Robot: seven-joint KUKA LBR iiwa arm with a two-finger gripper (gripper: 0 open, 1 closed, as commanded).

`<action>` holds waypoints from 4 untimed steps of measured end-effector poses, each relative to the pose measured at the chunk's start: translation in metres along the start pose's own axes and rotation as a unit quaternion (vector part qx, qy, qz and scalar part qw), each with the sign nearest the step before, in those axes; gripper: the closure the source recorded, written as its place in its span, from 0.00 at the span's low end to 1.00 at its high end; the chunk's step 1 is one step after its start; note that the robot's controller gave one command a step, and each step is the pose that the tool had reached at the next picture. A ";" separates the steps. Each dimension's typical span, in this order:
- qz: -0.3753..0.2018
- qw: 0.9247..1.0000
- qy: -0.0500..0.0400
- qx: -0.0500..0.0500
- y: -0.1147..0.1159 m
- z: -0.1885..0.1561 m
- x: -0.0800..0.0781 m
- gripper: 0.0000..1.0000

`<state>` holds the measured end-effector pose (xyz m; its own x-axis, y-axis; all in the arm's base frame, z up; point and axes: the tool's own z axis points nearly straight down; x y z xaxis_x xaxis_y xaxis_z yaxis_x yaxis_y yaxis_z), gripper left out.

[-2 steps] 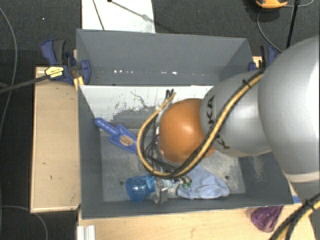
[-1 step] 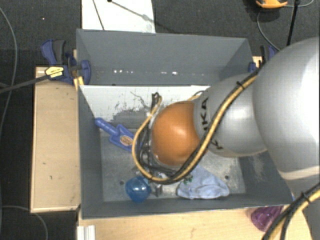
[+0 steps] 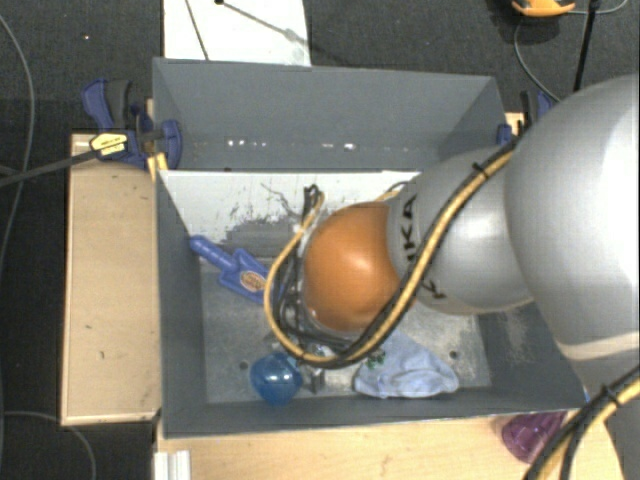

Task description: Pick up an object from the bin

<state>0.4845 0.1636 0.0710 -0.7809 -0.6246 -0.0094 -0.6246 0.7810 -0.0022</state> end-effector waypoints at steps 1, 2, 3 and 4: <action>-0.002 1.000 0.002 -0.001 -0.001 -0.039 0.007 1.00; -0.004 1.000 0.001 -0.001 -0.003 -0.050 0.007 1.00; -0.026 1.000 0.000 -0.001 -0.025 -0.050 -0.016 1.00; -0.025 1.000 -0.001 -0.001 -0.033 -0.022 -0.007 1.00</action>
Offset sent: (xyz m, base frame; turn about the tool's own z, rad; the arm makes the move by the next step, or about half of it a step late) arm 0.0043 -0.0163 0.0652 -0.0156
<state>0.5101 0.1421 0.0927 -0.7491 -0.6623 -0.0121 -0.6624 0.7492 -0.0015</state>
